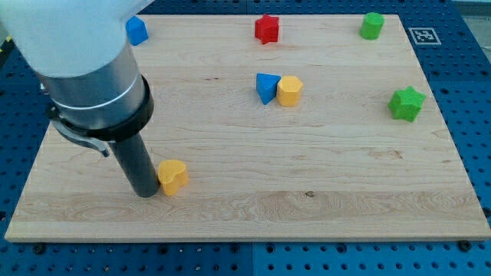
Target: Slide the heart vertically below the triangle
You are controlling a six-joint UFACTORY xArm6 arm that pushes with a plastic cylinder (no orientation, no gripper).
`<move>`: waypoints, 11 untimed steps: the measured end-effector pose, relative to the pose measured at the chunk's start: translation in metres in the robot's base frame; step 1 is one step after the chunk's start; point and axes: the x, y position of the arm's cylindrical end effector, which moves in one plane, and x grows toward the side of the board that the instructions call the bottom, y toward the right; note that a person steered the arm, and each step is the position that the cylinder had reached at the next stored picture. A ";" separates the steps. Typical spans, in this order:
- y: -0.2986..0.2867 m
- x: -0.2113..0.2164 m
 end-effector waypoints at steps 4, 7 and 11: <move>0.089 0.006; 0.096 0.017; 0.072 -0.014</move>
